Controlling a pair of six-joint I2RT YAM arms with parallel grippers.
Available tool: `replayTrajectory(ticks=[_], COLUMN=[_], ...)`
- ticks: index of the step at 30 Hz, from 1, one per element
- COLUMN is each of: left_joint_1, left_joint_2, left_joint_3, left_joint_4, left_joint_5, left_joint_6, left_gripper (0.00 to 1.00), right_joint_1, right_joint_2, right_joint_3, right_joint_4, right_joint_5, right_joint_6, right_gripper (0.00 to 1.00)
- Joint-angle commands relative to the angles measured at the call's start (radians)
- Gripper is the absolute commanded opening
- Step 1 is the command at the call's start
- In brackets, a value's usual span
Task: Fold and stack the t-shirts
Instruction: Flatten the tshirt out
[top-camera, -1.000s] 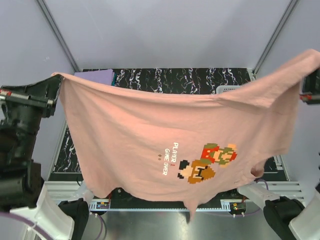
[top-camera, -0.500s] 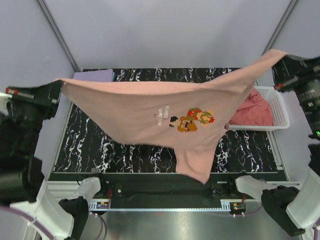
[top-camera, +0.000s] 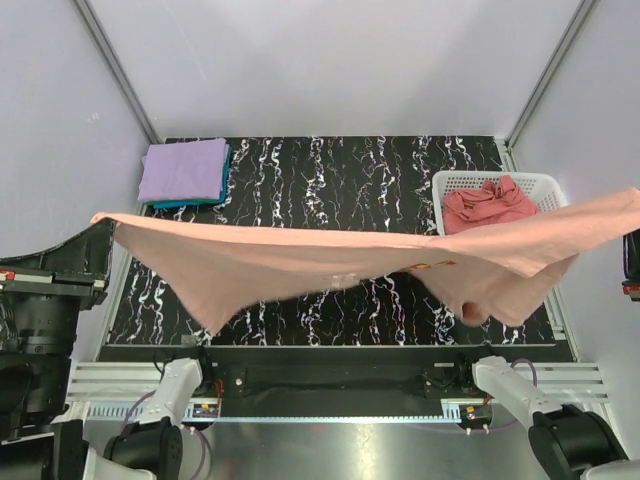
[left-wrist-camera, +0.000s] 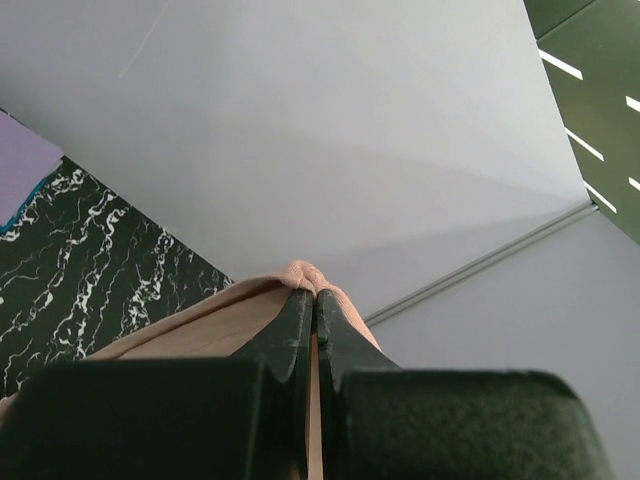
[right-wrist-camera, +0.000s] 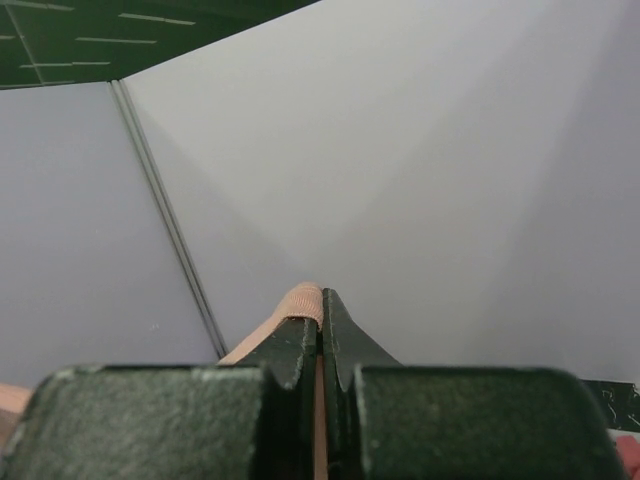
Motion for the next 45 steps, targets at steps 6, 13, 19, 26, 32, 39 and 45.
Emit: replayTrajectory(ticks=[6,13,19,26,32,39,45], left_joint_1=[0.003,0.005,0.003,0.000,-0.015,-0.015,-0.014], left_joint_2=[0.131,0.265,0.496,0.878,1.093,1.171,1.195], left_joint_3=[-0.026,-0.285,-0.555,-0.388,-0.284,-0.316,-0.358], left_joint_4=[0.046,0.297,0.720,0.833,0.914,0.966,0.943], left_joint_5=[-0.027,-0.179,-0.115,-0.095,-0.051,-0.041,-0.086], left_joint_6=[0.017,0.143,0.140,0.174,0.241,0.298,0.344], left_gripper=[0.00,0.00,0.00,0.00,0.00,0.00,0.00], right_joint_1=[0.001,0.000,-0.002,-0.023,-0.032,-0.060,-0.100], right_joint_2=[0.157,0.378,0.664,1.078,1.316,1.378,1.404], right_joint_3=[-0.004,-0.168,-0.253,-0.032,0.036,-0.028,-0.067], right_joint_4=[0.124,0.411,0.608,0.670,0.705,0.780,0.748], right_joint_5=[0.016,0.028,0.071,0.044,-0.007,-0.037,-0.067], right_joint_6=[-0.043,-0.099,-0.205,-0.198,-0.147,-0.110,-0.058], right_gripper=[0.00,0.00,0.00,0.00,0.00,0.00,0.00])
